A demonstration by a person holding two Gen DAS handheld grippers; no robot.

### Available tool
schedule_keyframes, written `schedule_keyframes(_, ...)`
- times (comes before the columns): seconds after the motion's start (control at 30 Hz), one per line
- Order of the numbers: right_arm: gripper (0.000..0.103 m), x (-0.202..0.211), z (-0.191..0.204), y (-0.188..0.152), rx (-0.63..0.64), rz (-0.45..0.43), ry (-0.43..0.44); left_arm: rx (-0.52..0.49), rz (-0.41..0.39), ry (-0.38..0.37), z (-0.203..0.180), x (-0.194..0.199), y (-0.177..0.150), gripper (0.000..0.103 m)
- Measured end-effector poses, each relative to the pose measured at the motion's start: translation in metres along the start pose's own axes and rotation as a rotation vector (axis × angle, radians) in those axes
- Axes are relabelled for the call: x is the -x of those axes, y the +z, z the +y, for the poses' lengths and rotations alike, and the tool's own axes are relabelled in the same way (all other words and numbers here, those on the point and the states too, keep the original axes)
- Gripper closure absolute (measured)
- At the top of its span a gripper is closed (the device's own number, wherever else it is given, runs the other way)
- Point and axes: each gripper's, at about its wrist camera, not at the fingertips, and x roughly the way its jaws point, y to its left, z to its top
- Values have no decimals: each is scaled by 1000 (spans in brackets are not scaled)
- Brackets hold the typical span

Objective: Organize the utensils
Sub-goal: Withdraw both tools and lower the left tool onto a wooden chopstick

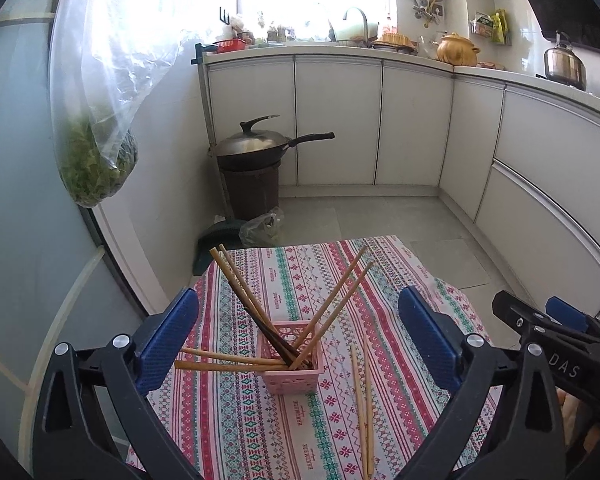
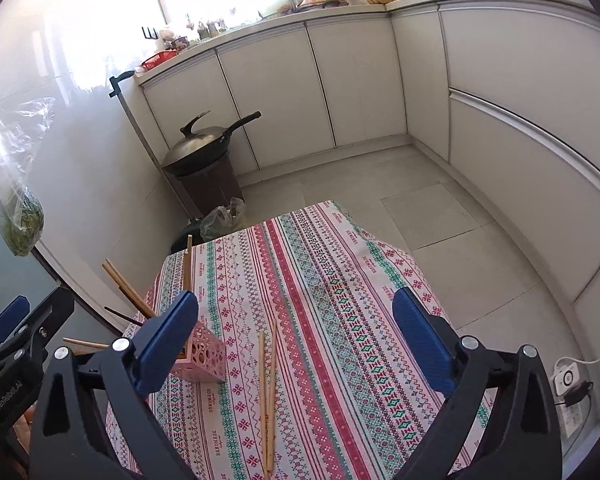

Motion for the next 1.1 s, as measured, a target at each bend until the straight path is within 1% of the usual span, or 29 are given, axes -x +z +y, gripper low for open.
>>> schedule_keyframes(0.1,7,-4,-16,-4,-35,34,-22,-22,8,-5,-9,-2,0,7)
schedule_keyframes(0.17,7,-5,-36,-6,-102,57,-35,-40,21,-28,-17,-4,-1,7)
schedule_keyframes(0.23,7,-7,-63,-9,-191,80,-46,-58,54,-83,-27,-8,-3,7)
schedule_keyframes(0.27,7,-8,-79,-10,-246,94,-53,-68,83,-125,-33,-13,-5,7)
schedule_keyframes(0.33,7,-10,-108,-10,-360,118,-50,-73,159,-217,-46,-25,-11,7)
schedule_keyframes(0.4,7,-10,-136,-11,-478,134,-26,-66,262,-313,-61,-43,-20,7)
schedule_keyframes(0.43,7,-9,-148,-11,-526,136,-18,-66,331,-359,-71,-55,-27,7)
schedule_keyframes(0.5,7,-7,-166,-11,-589,131,-16,-77,442,-403,-89,-80,-40,7)
schedule_keyframes(0.57,7,-6,-178,-12,-629,131,-12,-99,505,-402,-105,-101,-51,7)
schedule_keyframes(0.7,7,-14,-190,-12,-691,180,63,-111,616,-413,-126,-145,-66,8)
schedule_keyframes(0.77,7,-18,-194,-13,-721,203,99,-118,638,-395,-133,-169,-67,8)
schedule_keyframes(0.83,7,-20,-197,-14,-745,216,119,-131,654,-359,-135,-193,-68,8)
schedule_keyframes(0.93,7,-20,-203,-14,-784,220,144,-131,699,-332,-132,-226,-71,11)
schedule_keyframes(0.97,7,-19,-205,-14,-795,221,152,-131,712,-311,-130,-234,-73,14)
schedule_keyframes(1.1,7,-21,-207,-13,-806,236,174,-131,732,-272,-123,-261,-80,17)
